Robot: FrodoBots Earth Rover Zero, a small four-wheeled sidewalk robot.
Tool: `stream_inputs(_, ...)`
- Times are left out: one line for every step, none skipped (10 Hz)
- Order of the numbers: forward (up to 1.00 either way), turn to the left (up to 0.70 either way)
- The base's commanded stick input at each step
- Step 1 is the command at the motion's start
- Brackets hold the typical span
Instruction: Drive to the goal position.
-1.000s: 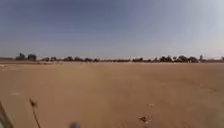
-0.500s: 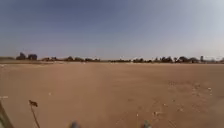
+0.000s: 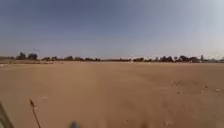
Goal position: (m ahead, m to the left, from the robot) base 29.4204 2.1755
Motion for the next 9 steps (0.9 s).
stream_inputs(0.50, 0.00)
stream_inputs(0.50, 0.00)
stream_inputs(0.50, 0.00)
stream_inputs(0.50, 0.00)
stream_inputs(0.50, 0.00)
stream_inputs(0.50, 0.00)
stream_inputs(0.50, 0.00)
stream_inputs(0.50, 0.00)
stream_inputs(0.50, 0.00)
